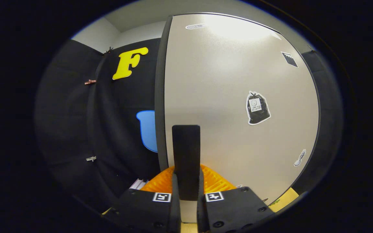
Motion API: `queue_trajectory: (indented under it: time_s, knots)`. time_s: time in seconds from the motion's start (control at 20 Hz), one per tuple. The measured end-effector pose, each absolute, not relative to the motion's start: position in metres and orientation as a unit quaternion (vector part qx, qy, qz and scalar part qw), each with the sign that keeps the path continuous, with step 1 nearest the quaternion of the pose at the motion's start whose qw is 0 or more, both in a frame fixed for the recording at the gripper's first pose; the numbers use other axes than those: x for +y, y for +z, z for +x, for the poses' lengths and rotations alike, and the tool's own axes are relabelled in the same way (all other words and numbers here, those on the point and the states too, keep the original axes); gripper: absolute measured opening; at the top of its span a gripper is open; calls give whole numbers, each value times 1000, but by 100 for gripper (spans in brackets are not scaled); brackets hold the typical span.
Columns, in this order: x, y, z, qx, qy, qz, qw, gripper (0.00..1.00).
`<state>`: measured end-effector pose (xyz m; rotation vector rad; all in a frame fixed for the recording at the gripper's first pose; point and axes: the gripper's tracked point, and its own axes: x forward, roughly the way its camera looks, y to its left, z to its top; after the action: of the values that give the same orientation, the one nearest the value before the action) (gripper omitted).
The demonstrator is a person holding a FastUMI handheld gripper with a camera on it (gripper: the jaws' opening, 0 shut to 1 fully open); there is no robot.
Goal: Open the shoe cabinet door, grab the shoes and put them into the shoe cabinet, then close the shoe cabinet door.
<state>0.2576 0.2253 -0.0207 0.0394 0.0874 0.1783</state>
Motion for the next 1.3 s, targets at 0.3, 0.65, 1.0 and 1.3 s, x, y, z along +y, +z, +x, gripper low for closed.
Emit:
queue_trajectory:
  time_s: [0.3,0.65,1.0,1.3]
  knots:
    - [219,-6,201,45,135,21,990,23]
    - [181,2,137,46,180,36,982,23]
    - [129,3,88,44,176,32,983,23]
    - [79,7,63,48,146,47,987,22]
